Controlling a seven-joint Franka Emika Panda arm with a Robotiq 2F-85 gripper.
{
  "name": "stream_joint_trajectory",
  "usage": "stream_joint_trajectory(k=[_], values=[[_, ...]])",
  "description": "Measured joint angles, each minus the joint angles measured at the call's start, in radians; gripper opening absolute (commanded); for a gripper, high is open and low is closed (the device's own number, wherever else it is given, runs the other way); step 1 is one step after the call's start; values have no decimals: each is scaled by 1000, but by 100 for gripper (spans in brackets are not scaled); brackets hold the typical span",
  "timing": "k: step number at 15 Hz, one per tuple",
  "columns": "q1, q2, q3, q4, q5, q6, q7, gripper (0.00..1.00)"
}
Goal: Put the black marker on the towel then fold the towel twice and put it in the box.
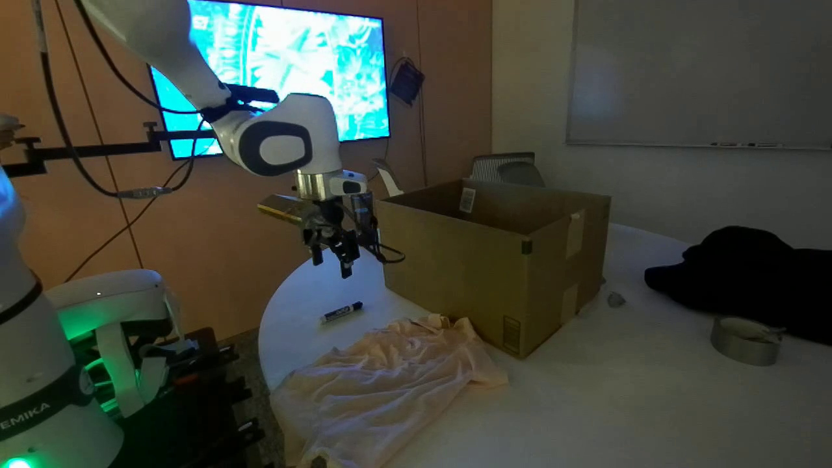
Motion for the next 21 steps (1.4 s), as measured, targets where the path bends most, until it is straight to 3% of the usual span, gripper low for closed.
stream_joint_trajectory(k=[6,13,21], values=[[35,102,90,27,111,61,110,100],[68,236,162,68,117,148,245,100],[154,400,150,109,-51,318,383,100]])
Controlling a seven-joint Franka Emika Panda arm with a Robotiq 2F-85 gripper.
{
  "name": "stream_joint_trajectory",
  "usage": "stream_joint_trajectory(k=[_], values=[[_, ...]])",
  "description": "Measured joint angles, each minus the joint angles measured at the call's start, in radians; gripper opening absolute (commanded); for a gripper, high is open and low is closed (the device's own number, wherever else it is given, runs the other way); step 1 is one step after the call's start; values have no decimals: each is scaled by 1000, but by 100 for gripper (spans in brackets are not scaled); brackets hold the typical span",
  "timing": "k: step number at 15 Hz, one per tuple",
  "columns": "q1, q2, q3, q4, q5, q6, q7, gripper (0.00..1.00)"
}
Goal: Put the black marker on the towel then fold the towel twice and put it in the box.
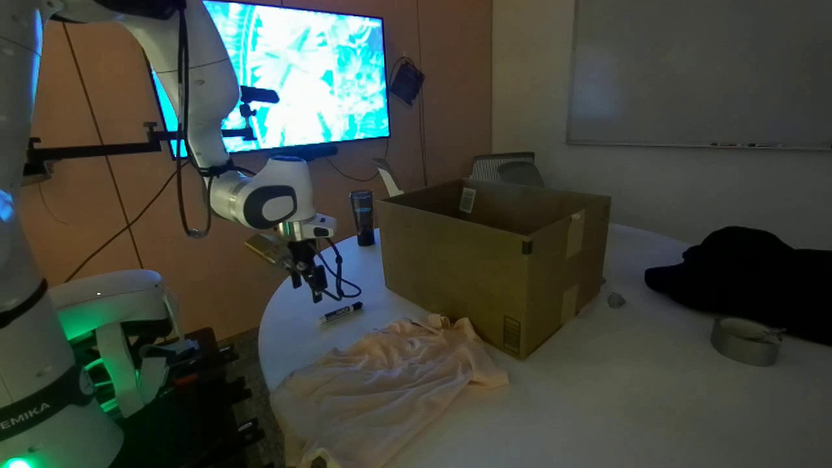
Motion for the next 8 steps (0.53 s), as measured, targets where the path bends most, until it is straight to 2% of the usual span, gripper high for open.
stream_joint_trajectory(k=[8], values=[[73,151,-147,139,-119,52,1,100]])
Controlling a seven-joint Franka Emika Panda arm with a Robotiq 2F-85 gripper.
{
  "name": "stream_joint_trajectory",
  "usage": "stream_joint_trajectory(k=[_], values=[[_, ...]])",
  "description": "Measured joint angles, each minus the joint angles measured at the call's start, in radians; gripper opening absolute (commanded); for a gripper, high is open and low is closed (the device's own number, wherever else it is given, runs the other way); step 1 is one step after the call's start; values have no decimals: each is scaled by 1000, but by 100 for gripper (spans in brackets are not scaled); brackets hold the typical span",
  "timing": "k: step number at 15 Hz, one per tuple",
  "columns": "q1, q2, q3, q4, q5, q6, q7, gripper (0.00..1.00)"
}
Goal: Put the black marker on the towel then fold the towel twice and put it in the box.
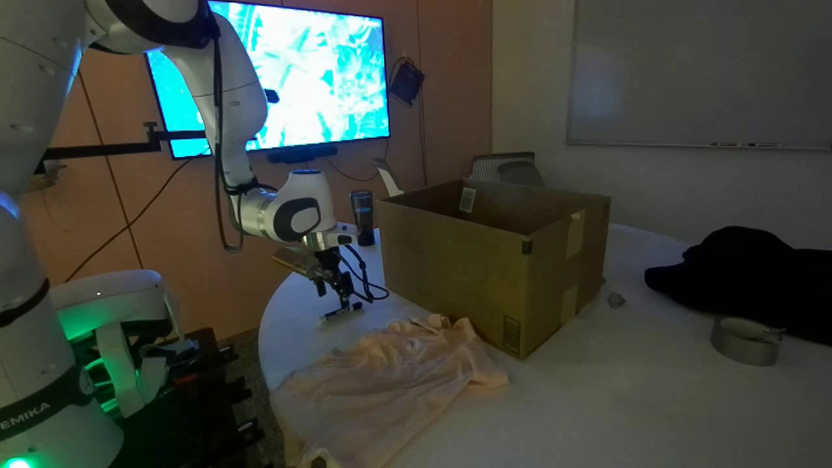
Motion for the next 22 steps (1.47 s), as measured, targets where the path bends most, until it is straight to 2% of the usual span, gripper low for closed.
stream_joint_trajectory(k=[6,14,15,17,22], values=[[2,63,-19,49,0,-1,0,100],[-6,69,-19,49,0,-26,-11,100],[-9,69,-19,49,0,-30,-13,77],[-17,70,-19,49,0,-42,-19,66],[-55,57,4,50,0,-55,-46,28]])
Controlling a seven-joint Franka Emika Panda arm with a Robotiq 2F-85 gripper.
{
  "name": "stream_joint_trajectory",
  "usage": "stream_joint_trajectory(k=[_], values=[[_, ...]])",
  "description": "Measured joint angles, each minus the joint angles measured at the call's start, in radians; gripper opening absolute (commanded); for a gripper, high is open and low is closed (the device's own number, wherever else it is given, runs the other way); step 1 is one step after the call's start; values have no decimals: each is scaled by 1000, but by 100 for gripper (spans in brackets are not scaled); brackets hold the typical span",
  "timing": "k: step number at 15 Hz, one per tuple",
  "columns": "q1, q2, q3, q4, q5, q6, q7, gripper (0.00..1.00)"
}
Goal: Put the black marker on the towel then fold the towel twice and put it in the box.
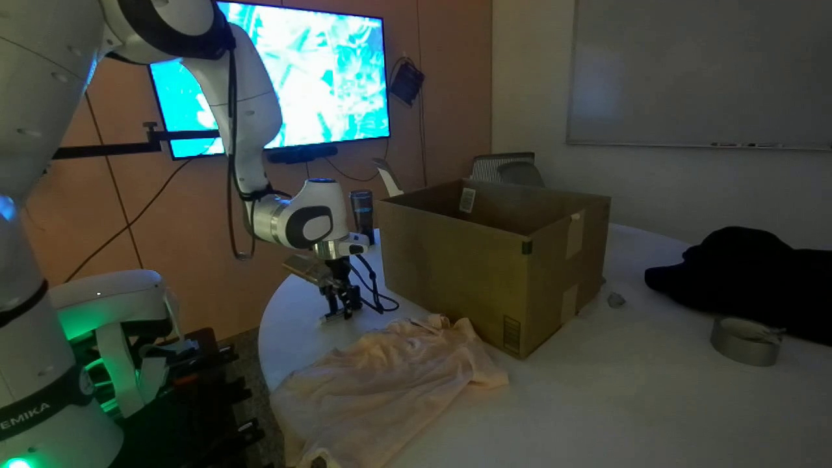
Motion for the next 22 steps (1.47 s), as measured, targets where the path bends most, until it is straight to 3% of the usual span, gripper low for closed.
stream_joint_trajectory(k=[3,4,6,15,22], values=[[-23,-9,22,0,0,-15,-18,5],[-32,-12,27,0,0,-25,-28,2],[-49,-24,38,-1,0,-51,-49,6],[-139,-156,61,-52,0,-161,-161,5],[-191,-222,-59,-96,-107,-180,-165,5]])
